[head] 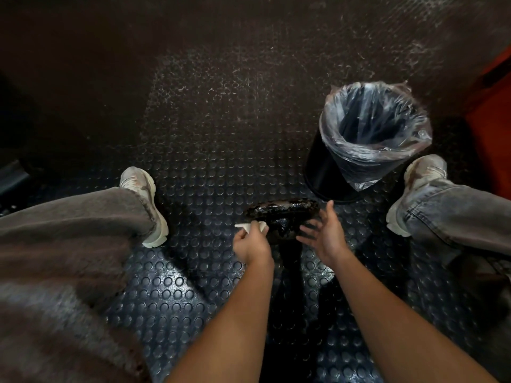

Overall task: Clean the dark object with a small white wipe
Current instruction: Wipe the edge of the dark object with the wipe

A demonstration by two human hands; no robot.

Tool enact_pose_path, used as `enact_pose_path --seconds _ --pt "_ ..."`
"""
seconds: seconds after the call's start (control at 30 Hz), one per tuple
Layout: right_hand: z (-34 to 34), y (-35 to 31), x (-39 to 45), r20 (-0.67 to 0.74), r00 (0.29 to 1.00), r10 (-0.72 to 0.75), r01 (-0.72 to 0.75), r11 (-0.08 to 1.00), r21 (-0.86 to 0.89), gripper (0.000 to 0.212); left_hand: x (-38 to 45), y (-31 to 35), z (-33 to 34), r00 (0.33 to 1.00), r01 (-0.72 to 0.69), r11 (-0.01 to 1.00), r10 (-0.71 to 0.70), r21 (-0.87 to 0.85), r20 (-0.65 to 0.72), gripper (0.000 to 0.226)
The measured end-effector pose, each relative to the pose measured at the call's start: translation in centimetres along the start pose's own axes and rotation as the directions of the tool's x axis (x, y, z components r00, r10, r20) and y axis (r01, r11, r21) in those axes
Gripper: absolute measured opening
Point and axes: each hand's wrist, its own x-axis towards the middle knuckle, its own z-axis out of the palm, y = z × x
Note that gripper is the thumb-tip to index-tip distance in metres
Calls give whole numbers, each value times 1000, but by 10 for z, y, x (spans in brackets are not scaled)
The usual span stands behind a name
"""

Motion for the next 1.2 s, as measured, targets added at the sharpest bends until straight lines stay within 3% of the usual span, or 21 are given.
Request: enact_pose_path --seconds 0.07,0.13,0.23,0.33,0.43,0.6,0.7,0.8,0.9,0.97,1.03,1.13,1.2 --pt "1 0 -1 -1 1000 -2 2 1000 9 77 -12 2 5 983 -178 980 181 92 -25 14" --pt "1 0 0 1 1000 -2 2 1000 12 78 -19 -1 7 926 -374 899 377 227 35 14" --pt "1 0 -1 2 1000 -1 1 1000 10 78 -17 -8 2 869 -494 810 471 316 153 19" --pt "0 1 -1 13 1000 -5 5 1000 4 77 -4 -12 -4 907 -420 814 392 401 156 14" --pt "-1 0 -1 23 1000 -10 10 1000 3 77 6 -12 -7 964 -259 885 263 386 43 12" --pt "-1 1 0 15 1000 -6 6 1000 3 80 4 -4 0 998 -48 991 51 123 -22 12" --pt "-2 1 1 13 1000 -8 8 1000 4 81 -11 -1 5 968 -237 953 248 189 -33 11" --pt "-2 1 0 21 1000 -8 8 1000 3 80 -19 -5 3 883 -467 838 461 282 94 17" --pt "-2 0 -1 22 1000 -8 8 1000 4 79 -11 -10 -2 853 -520 771 489 368 181 19" --pt "-3 1 0 28 1000 -10 10 1000 -4 80 -4 -10 -5 895 -443 800 420 405 149 12" --pt "-4 1 1 30 999 -12 12 1000 -13 81 3 -10 -7 954 -287 878 297 384 33 11" --pt "-5 1 2 24 1000 -15 15 1000 -17 81 4 -6 -4 995 -94 977 99 194 -15 12" --pt "-4 1 3 22 1000 -9 10 1000 -15 80 -2 -1 0 995 -96 988 100 121 -25 12"
